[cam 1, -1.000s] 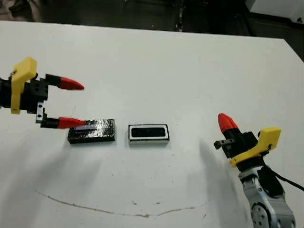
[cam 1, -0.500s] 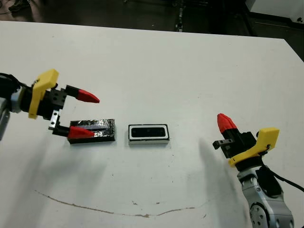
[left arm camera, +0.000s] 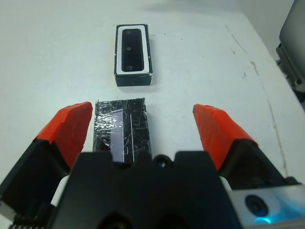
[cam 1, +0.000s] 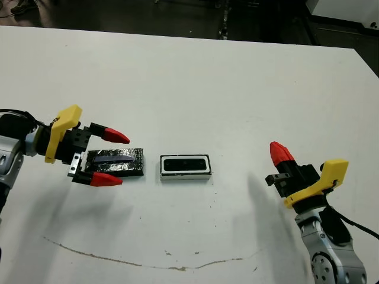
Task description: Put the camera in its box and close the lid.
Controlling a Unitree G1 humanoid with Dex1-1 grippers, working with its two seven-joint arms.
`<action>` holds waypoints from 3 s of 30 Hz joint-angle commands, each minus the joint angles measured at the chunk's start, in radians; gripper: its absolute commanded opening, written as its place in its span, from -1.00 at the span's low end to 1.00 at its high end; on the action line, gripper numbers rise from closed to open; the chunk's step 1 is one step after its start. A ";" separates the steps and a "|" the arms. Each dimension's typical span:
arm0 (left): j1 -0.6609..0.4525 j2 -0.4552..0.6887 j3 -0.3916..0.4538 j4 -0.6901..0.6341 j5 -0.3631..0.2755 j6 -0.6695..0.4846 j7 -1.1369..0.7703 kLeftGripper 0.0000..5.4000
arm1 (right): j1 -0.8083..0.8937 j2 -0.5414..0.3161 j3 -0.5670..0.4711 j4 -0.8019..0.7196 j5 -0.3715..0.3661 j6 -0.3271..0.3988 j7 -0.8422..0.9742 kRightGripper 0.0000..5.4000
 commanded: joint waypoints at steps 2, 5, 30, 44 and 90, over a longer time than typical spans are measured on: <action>0.014 -0.009 -0.012 0.003 0.028 -0.024 0.008 1.00 | 0.003 -0.015 -0.011 0.010 0.017 0.007 0.013 -0.99; 0.024 -0.005 -0.010 -0.011 0.049 -0.027 0.041 1.00 | 0.004 -0.015 -0.010 0.013 0.020 0.006 0.016 -0.99; -0.061 -0.011 -0.050 0.054 0.126 0.021 0.069 1.00 | 0.014 -0.018 0.002 0.015 -0.001 0.000 0.021 -0.99; -0.077 -0.020 -0.069 0.103 0.167 -0.016 0.066 1.00 | 0.017 -0.014 0.001 0.022 0.003 -0.013 0.035 -0.99; -0.052 -0.037 -0.071 0.160 0.192 0.102 0.129 0.21 | 0.017 -0.016 0.001 0.013 0.003 0.001 0.033 -1.00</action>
